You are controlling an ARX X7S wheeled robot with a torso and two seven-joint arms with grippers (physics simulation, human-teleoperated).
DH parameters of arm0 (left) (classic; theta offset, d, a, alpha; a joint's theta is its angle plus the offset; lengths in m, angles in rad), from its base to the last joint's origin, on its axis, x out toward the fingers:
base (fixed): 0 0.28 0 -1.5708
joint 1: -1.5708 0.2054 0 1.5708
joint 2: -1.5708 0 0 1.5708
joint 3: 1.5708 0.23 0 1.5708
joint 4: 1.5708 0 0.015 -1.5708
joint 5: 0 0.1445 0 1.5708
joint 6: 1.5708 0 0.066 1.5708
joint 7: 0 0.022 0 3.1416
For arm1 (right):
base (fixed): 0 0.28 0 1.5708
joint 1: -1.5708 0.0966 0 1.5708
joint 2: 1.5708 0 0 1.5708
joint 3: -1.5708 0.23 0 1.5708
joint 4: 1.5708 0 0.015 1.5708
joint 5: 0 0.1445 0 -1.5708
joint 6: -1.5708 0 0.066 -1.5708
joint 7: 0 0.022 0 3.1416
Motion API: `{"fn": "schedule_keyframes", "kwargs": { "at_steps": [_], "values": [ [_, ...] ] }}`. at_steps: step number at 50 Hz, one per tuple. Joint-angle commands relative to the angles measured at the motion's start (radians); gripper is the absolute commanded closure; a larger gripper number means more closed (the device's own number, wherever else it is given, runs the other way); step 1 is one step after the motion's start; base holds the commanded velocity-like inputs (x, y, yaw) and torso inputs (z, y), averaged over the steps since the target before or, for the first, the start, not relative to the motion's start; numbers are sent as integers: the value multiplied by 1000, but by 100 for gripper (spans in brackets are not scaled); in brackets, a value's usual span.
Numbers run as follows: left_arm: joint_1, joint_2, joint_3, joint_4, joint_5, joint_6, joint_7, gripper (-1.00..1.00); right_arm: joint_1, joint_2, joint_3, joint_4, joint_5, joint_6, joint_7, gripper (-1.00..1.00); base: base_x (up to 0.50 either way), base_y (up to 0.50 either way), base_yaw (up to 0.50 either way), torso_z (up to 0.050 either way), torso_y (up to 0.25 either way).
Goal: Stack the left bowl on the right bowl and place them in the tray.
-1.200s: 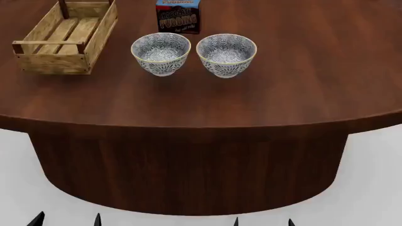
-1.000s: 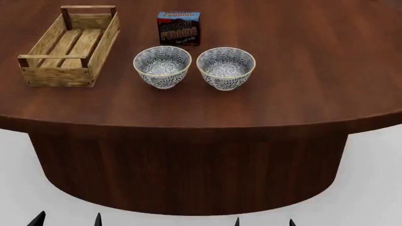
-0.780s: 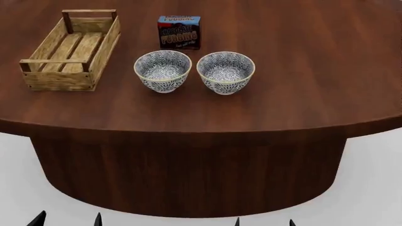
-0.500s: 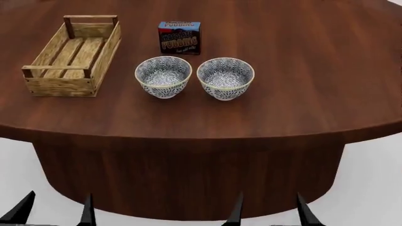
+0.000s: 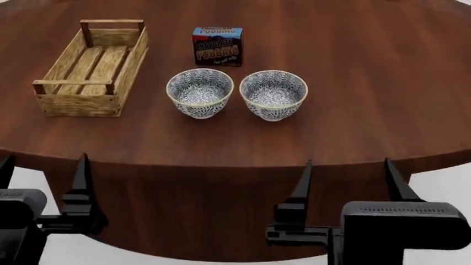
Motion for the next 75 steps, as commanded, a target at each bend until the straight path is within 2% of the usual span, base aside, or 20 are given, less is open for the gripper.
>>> {"fn": "schedule_keyframes", "kwargs": {
  "at_steps": [1,35,49,67,75],
  "values": [
    [-32,-20,13,3,3,-33,-15,-100,32,19,-14,-42,7,65,1,-100,262,500,0,0,0],
    [-28,-55,46,36,60,-17,-87,-100,12,44,-55,-67,-10,81,35,-100,295,480,0,0,0],
    [-42,-60,34,37,-4,-42,-60,-100,18,47,-57,-55,7,81,36,-100,411,362,0,0,0],
    [-42,-73,56,29,20,-31,-82,-100,16,53,-58,-45,25,64,38,-100,421,346,0,0,1],
    [-41,-80,65,35,24,-33,-88,-100,5,55,-47,-44,47,34,29,-100,498,65,0,0,0]
  ]
}}
